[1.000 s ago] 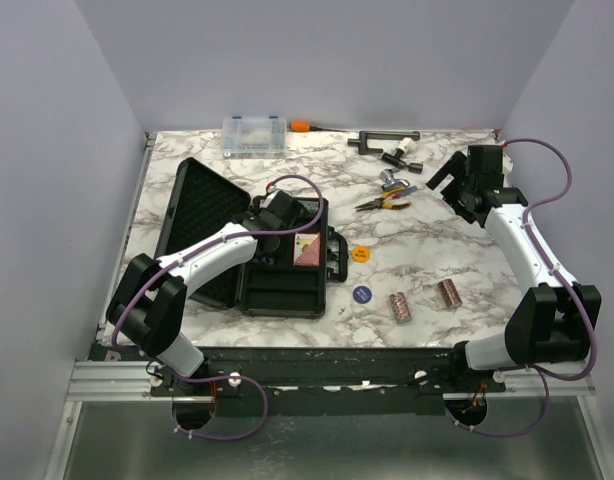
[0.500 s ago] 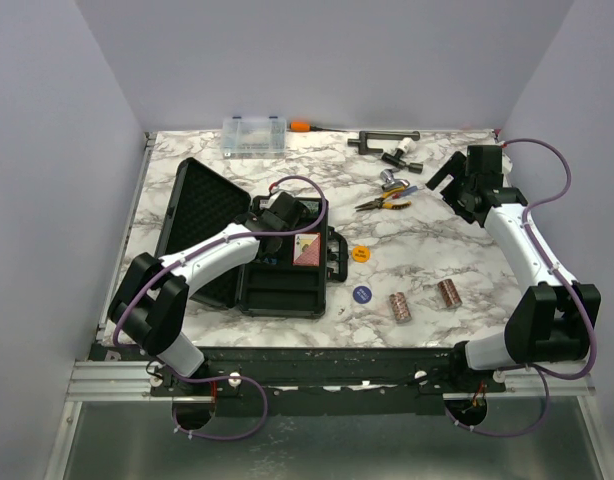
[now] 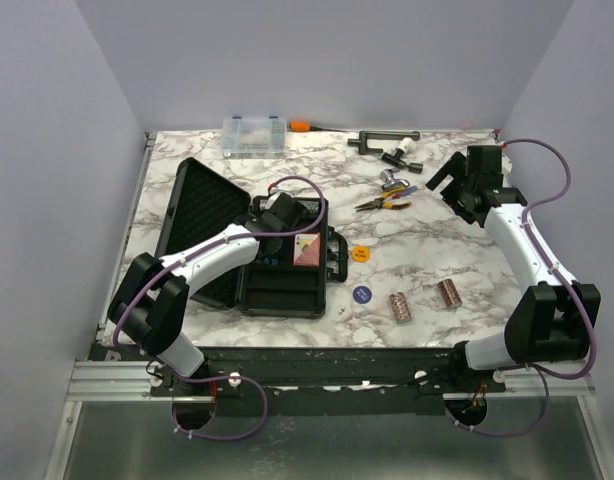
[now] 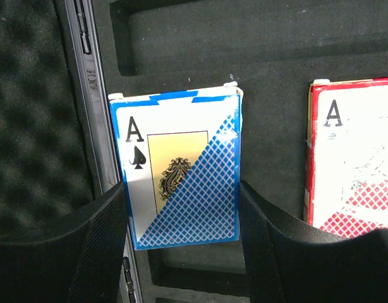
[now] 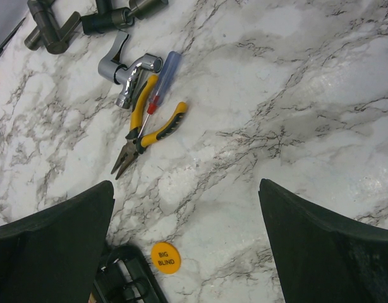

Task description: Pack up texas hold em set

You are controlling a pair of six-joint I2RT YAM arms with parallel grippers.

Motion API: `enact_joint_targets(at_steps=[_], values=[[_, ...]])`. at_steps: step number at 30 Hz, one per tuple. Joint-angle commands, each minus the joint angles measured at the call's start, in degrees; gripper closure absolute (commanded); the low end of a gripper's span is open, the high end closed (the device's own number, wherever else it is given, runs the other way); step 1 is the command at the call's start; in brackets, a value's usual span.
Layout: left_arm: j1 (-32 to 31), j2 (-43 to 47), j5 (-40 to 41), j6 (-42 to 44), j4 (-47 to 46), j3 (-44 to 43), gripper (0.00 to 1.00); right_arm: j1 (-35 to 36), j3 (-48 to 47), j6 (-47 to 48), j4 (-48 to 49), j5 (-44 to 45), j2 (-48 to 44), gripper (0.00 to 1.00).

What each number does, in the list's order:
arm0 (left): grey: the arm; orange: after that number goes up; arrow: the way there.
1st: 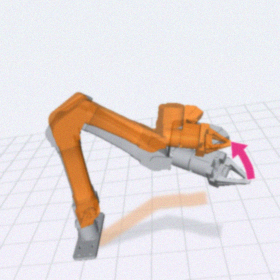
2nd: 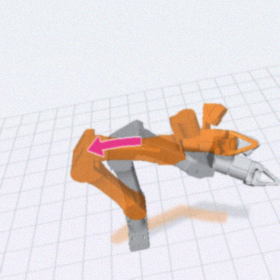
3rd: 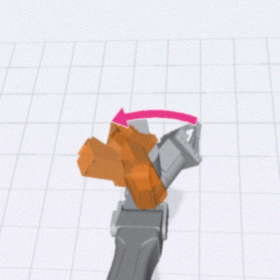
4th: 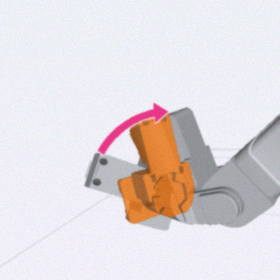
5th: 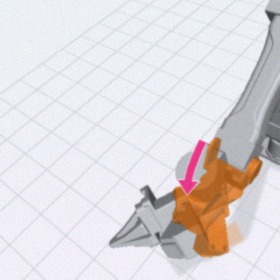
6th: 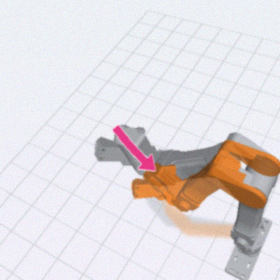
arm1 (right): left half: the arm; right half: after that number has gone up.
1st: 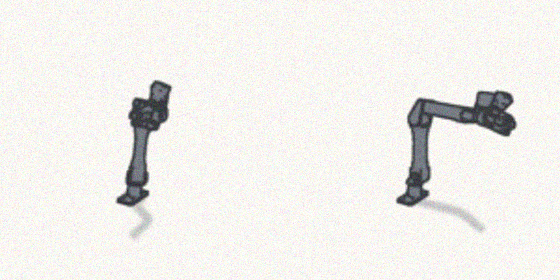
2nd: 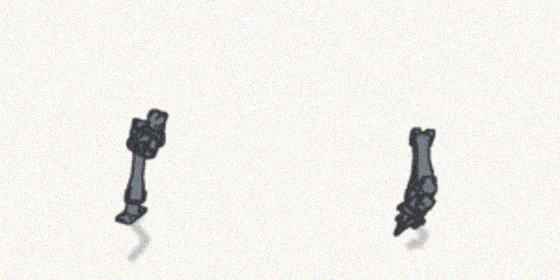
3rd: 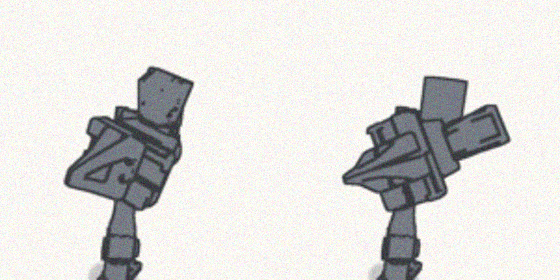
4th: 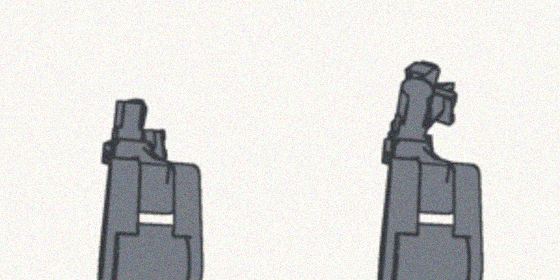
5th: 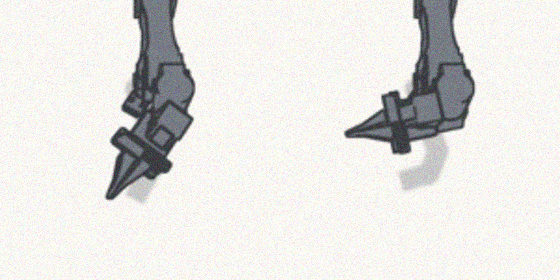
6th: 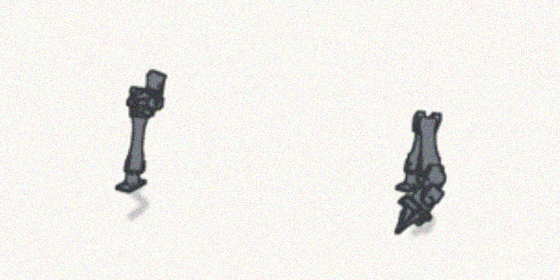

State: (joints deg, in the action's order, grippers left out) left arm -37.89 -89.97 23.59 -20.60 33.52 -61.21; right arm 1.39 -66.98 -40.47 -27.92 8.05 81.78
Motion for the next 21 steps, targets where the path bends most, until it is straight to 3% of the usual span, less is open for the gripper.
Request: enact_joint_targets(at_steps=[1,21], values=[[-1.4,0.6,-6.9,-2.2,-2.3,2.0,0.65,-0.1,0.9,0.7,0.7,0.2,0.5,0.00],[3.1,5.2,-15.6,-1.2,-10.8,11.1,0.65,-0.2,1.1,0.6,1.1,-1.0,0.7,0.00]])
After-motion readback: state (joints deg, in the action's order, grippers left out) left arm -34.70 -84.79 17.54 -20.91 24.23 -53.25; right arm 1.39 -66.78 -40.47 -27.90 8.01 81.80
